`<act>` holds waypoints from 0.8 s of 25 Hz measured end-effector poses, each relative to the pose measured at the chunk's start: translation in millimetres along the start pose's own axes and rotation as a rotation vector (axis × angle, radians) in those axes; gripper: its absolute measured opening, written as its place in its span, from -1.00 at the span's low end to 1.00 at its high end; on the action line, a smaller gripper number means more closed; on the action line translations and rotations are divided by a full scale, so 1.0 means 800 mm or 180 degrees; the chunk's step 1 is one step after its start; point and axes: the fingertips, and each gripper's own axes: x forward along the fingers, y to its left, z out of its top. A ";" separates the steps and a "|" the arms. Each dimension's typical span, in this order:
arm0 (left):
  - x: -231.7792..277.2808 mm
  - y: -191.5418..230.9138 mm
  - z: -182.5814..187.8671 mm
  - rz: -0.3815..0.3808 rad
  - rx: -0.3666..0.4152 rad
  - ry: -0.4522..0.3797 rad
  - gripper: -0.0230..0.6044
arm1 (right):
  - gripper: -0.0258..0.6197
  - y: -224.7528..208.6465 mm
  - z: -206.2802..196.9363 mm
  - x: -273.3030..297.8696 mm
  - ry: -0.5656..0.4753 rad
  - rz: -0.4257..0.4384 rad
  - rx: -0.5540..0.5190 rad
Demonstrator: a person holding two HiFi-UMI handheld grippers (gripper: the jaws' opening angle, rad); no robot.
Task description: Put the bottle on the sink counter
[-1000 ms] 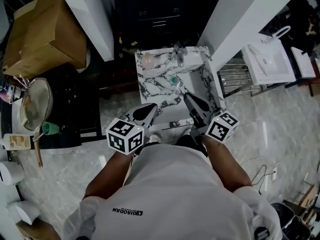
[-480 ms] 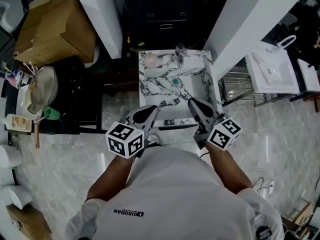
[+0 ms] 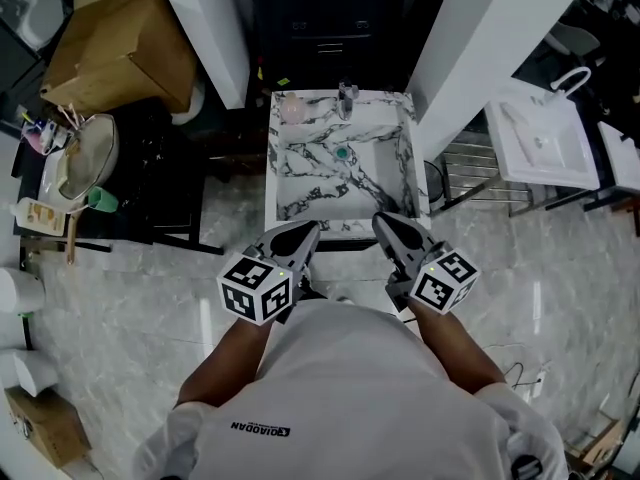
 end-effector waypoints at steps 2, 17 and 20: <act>0.000 -0.014 -0.004 0.0012 0.0009 -0.0002 -0.88 | -0.80 0.003 -0.001 -0.014 0.0005 0.0020 0.0020; -0.017 -0.073 -0.048 0.0100 0.0009 0.0048 -0.88 | -0.80 0.026 -0.047 -0.077 0.0182 0.0019 -0.0396; -0.018 -0.081 -0.053 0.0110 0.0046 0.0084 -0.88 | -0.80 0.028 -0.054 -0.085 0.0194 0.0022 -0.0393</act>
